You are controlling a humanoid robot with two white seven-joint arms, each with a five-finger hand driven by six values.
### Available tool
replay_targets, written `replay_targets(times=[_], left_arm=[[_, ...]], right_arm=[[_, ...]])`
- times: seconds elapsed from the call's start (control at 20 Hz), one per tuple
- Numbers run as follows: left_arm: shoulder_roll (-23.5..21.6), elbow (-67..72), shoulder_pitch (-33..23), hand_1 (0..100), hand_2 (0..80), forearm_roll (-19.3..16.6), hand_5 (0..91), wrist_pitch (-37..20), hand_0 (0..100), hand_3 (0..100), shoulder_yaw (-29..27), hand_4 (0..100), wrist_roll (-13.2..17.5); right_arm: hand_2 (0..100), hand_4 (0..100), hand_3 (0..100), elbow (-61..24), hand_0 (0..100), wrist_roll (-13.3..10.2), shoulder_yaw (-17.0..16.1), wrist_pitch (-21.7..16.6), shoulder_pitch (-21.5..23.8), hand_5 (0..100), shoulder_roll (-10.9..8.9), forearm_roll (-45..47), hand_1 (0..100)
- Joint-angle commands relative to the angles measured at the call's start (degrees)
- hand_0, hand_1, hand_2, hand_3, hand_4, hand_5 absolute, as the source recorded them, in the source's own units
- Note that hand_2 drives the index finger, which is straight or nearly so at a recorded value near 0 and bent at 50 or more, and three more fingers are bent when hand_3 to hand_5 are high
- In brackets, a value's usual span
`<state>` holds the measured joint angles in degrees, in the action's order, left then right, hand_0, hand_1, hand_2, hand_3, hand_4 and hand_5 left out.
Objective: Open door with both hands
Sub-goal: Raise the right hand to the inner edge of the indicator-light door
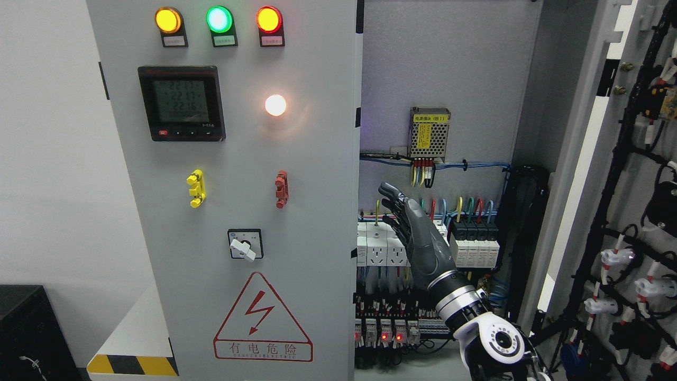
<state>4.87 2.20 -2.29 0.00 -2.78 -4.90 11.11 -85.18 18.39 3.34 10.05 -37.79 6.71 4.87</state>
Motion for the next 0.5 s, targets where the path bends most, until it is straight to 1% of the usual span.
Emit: replay_targets(times=[0.0,0.1,0.15,0.2,0.25,0.35,0.45], left_arm=[[0.84,0.00,0.01,0,0.0,-1.23,0.0,-0.03,0,0,0.15,0,-0.04],[0.84,0.00,0.01,0,0.0,-1.23,0.0,-0.03,0,0,0.15,0,-0.04],[0.84,0.00,0.01,0,0.0,-1.23,0.0,-0.03,0,0,0.15,0,-0.04],[0.84,0.00,0.01,0,0.0,-1.23,0.0,-0.03,0,0,0.15,0,-0.04],[0.84,0.00,0.01,0,0.0,-1.23,0.0,-0.03,0,0,0.24,0,-0.04],[0.84,0.00,0.01,0,0.0,-1.23,0.0,-0.03,0,0,0.15,0,-0.04],[0.84,0.00,0.01,0,0.0,-1.23,0.0,-0.03,0,0,0.15,0,-0.04]], right_arm=[[0,0,0,1.24,0,0.51,-1.75,1.02,-1.58,0,0.24,0.05,0],[0,0,0,1.33,0,0.86,-3.51,1.29,-2.03,0,1.02,0.05,0],[0,0,0,1.42,0,2.43,-3.69,1.29,-2.03,0,1.03,0.05,0],[0,0,0,1.42,0,4.62,-3.69,1.29,-2.03,0,1.03,0.49,0],[0,0,0,1.25,0,5.94,-3.69,1.55,-2.03,0,1.03,0.84,0],[0,0,0,0.98,0,6.48,-3.78,4.00,-2.11,0,1.03,1.20,0],[0,0,0,0.98,0,7.01,-3.78,4.54,-2.64,0,1.11,1.28,0]])
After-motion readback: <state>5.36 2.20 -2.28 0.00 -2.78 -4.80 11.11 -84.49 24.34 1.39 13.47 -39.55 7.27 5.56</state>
